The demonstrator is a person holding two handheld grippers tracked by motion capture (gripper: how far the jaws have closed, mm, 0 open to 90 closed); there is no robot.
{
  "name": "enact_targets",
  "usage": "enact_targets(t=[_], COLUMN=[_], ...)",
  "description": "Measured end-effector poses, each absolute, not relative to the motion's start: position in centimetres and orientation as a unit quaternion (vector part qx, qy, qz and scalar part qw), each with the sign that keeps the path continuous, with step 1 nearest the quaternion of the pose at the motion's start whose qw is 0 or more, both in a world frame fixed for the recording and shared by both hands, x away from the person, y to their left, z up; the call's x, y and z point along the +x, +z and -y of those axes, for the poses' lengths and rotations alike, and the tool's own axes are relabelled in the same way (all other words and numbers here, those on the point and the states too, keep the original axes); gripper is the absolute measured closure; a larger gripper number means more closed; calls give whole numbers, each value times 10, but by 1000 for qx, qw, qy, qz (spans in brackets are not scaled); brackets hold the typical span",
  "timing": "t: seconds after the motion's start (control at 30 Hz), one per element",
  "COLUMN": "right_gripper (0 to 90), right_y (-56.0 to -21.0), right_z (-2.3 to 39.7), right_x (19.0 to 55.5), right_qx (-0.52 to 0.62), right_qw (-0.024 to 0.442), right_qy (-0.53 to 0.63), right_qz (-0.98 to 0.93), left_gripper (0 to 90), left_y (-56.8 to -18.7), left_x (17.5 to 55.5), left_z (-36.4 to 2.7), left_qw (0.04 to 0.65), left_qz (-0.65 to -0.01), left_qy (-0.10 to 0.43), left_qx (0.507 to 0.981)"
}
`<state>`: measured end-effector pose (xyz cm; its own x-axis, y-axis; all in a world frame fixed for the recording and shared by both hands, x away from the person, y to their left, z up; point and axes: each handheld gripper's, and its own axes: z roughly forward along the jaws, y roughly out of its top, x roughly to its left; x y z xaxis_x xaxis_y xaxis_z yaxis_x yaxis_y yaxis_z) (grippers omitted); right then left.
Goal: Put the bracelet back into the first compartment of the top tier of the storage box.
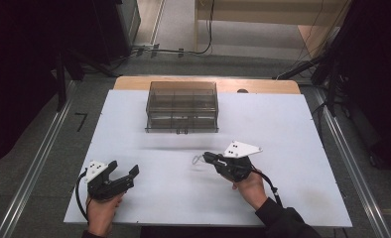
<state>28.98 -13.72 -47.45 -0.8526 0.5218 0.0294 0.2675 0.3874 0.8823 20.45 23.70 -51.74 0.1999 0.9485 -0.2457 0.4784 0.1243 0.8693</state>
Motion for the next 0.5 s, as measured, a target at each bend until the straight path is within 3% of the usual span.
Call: enact_targets(t=[0.5], right_gripper=[828], right_y=[-470], right_z=[115], right_x=[299], right_qx=[231], right_qw=[126], right_qy=[509], right_qz=[-820], left_gripper=[145], left_y=[-517], left_x=[204], left_z=[-237], left_qw=[473], left_qz=[-581], left_qy=[249], left_qx=[614])
